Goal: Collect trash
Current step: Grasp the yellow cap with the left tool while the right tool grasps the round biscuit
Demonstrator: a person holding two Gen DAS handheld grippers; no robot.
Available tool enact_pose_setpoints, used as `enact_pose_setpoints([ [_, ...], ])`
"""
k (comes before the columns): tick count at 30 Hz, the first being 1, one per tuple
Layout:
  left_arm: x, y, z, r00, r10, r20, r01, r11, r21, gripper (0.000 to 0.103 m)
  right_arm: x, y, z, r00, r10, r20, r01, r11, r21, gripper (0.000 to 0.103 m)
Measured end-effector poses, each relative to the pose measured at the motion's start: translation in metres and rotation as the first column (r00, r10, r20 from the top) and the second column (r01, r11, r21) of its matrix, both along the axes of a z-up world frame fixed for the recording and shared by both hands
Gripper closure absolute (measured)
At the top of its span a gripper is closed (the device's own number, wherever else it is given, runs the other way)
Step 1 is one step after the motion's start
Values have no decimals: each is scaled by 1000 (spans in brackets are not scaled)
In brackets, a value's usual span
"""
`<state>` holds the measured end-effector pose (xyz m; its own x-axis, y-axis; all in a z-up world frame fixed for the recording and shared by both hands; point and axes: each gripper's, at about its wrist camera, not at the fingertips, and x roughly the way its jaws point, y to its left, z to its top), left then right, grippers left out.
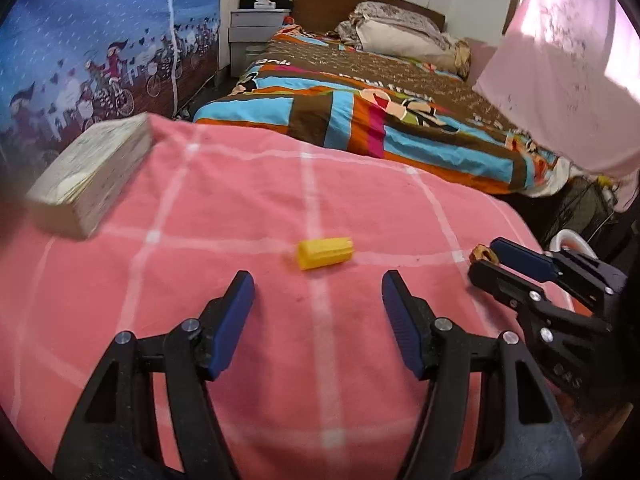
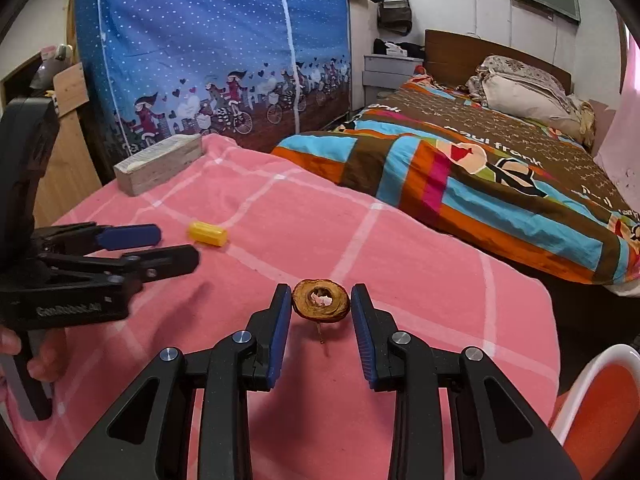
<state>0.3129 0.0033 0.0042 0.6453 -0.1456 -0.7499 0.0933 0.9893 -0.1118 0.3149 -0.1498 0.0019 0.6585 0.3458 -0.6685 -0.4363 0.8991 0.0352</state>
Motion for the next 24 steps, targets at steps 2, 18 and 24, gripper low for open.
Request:
enact_pose_setpoints([
  [2, 5, -8, -1, 1000, 15, -8, -14, 999, 32, 36, -1, -4, 0, 1000, -1, 3, 1, 1000, 0, 74],
  [18, 4, -29, 3, 998, 62, 34, -65, 994, 93, 68, -15, -26, 3, 999, -26, 40, 24, 998, 56, 74],
  [24, -21, -40, 23, 988, 35, 150, -46, 997, 67, 68, -33, -35, 16, 990, -40, 133, 26, 994, 103, 74],
])
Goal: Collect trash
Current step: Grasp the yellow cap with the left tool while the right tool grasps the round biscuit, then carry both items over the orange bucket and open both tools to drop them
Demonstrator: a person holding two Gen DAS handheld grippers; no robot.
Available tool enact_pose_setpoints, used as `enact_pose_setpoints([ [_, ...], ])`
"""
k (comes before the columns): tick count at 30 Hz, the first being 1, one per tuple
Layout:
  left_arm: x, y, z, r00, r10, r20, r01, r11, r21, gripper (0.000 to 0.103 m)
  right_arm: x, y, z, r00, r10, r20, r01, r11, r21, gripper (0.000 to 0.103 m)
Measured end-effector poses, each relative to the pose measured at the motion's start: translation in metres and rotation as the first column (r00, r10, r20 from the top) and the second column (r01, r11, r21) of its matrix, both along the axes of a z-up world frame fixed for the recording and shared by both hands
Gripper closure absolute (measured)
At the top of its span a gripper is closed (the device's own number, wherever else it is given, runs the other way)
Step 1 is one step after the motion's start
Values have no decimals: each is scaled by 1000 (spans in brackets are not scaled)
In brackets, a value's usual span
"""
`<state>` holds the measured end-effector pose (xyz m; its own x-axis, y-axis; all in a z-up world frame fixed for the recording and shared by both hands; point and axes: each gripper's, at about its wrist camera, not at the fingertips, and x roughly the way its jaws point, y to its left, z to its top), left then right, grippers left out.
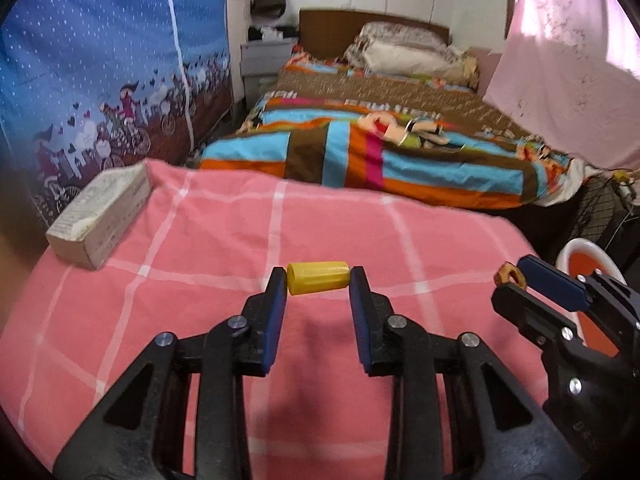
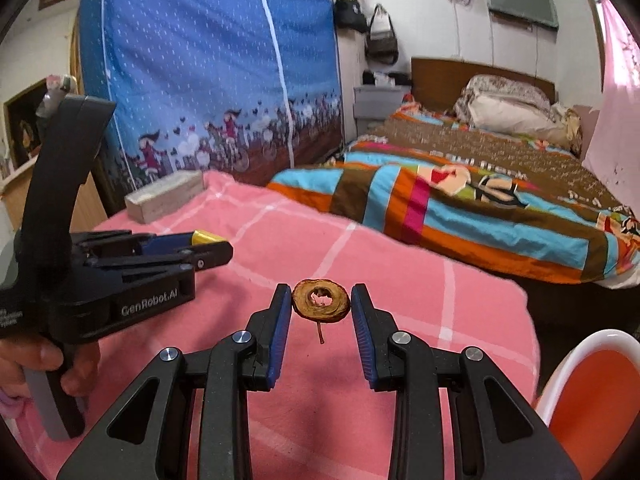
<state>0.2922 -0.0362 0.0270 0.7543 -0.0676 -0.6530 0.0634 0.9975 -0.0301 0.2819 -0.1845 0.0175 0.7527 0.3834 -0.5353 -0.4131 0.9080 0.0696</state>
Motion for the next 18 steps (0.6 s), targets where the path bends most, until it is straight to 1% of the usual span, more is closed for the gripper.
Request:
enact_pose_setpoints([
  [2, -7, -2, 8, 999, -2, 40, 3, 1000, -18, 68, -5, -4, 5, 999, -8, 38, 7, 1000, 15, 74],
  [4, -18, -4, 17, 995, 2, 100, 3, 999, -51, 68, -13, -11, 13, 996, -21, 84, 18, 999, 40, 74],
  [8, -38, -11, 35, 975, -5, 222, 25, 996, -89, 68, -28, -27, 30, 983, -51, 177, 27, 990, 135, 74],
  [11, -53, -21, 50, 950, -27, 311, 56, 995, -83, 68, -40, -37, 43, 965, -77, 249, 34, 984, 176, 74],
  [13, -63, -28, 58, 928, -42, 369, 72, 995, -68, 68, -48, -45, 50, 953, -95, 289, 36, 978, 206, 74],
  [18, -81, -42, 73, 880, -85, 467, 116, 992, -39, 68, -61, -67, 62, 920, -149, 362, 55, 965, 258, 74],
])
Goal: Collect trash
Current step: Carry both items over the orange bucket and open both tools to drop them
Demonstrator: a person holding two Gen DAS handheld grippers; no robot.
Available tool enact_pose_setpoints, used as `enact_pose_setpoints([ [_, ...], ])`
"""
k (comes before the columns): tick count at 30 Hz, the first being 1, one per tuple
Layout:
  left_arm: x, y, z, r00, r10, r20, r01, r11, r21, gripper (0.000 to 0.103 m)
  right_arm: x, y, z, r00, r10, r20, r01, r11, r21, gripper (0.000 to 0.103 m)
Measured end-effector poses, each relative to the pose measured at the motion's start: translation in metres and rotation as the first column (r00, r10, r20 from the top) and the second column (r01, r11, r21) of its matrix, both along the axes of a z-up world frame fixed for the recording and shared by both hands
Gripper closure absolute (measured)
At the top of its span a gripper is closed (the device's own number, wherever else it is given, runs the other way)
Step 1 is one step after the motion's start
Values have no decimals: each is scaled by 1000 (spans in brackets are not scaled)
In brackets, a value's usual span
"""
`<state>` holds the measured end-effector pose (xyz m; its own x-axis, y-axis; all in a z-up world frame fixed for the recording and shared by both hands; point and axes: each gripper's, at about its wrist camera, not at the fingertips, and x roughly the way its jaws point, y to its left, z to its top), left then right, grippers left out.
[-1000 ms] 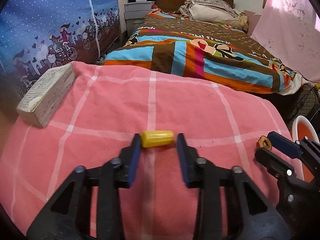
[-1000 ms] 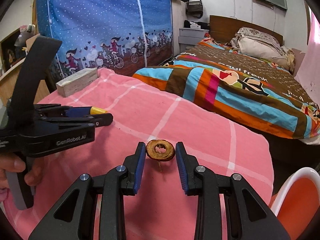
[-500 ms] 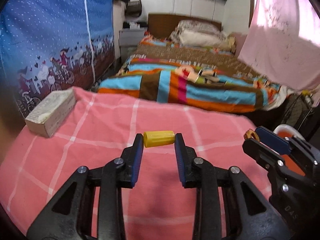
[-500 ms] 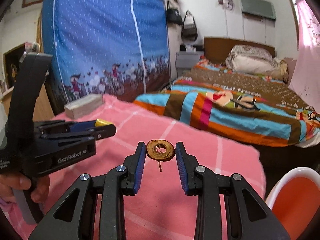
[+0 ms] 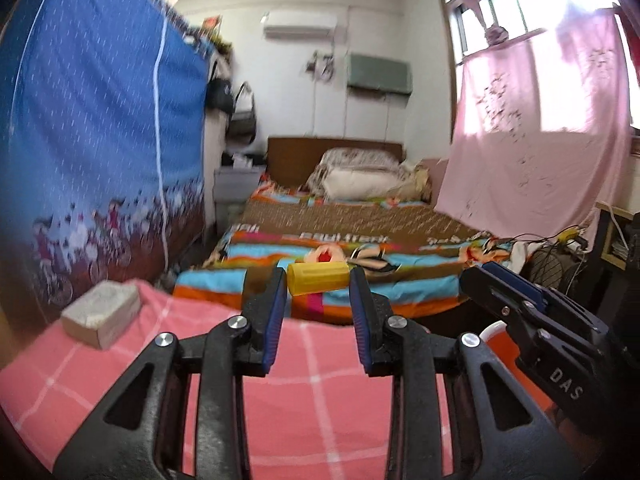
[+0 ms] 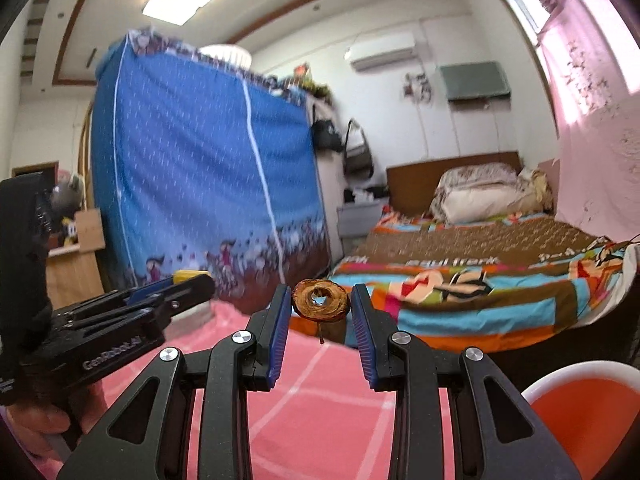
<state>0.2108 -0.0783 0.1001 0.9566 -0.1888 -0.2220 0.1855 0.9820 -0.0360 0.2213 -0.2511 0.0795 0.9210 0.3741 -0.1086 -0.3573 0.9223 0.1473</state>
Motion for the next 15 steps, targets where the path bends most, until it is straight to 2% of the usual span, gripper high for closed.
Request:
enact_pose_setpoints([
  [4, -10, -12, 7, 998, -38, 59, 35, 999, 36, 68, -13, -17, 6, 998, -41, 54, 40, 999, 27, 74],
  [15, -20, -52, 13, 984, -157, 81, 152, 986, 67, 68, -37, -52, 10, 980, -152, 127, 145, 988, 59, 74],
])
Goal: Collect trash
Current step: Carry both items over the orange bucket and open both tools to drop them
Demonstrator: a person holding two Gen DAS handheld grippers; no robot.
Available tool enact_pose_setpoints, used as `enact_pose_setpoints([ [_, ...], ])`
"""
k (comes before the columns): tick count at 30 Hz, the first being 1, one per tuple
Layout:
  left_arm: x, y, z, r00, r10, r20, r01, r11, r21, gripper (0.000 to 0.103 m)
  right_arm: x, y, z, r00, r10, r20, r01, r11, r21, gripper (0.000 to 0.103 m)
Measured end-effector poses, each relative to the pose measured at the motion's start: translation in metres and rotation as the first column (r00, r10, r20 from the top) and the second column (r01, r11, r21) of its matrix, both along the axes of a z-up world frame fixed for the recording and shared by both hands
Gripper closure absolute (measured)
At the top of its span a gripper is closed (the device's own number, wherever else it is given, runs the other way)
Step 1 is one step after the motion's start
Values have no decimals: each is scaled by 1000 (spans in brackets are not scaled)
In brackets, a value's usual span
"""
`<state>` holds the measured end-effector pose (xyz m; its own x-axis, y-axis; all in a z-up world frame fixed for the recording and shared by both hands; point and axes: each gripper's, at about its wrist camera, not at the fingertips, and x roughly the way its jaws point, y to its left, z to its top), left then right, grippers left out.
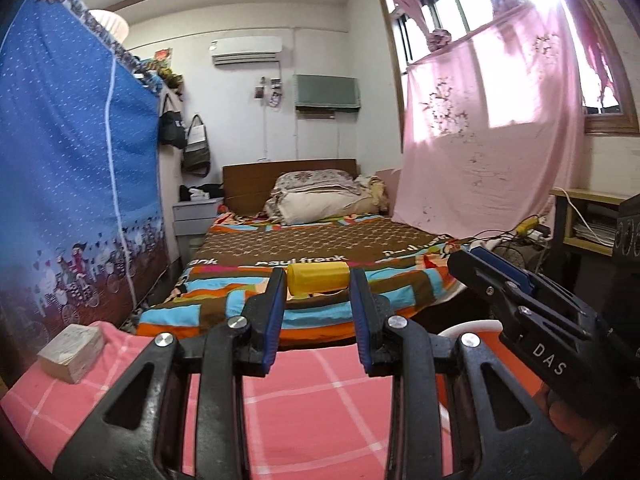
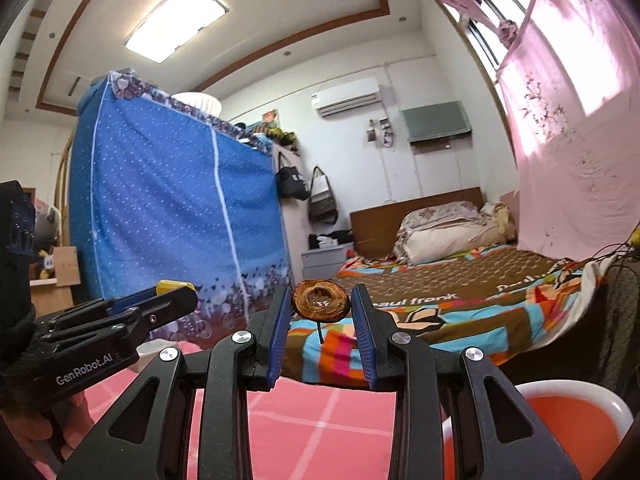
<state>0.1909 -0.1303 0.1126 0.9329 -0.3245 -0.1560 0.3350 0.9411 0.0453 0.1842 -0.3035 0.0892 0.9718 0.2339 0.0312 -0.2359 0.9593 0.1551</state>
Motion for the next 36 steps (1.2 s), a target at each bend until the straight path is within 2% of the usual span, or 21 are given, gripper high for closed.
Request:
enact_pose_setpoints([
  [13, -9, -51, -12, 992, -126, -18, 127, 991, 51, 68, -18, -40, -7, 994, -108, -6, 108, 994, 17, 74],
  [23, -12, -85, -26, 979, -193, -71, 200, 974, 105, 68, -18, -65, -15, 985, -159, -74, 162, 986, 37, 74],
  [36, -15, -113, -36, 961, -250, -119, 267, 950, 162, 67, -16, -93, -25, 966, -189, -179, 211, 971, 114, 74],
])
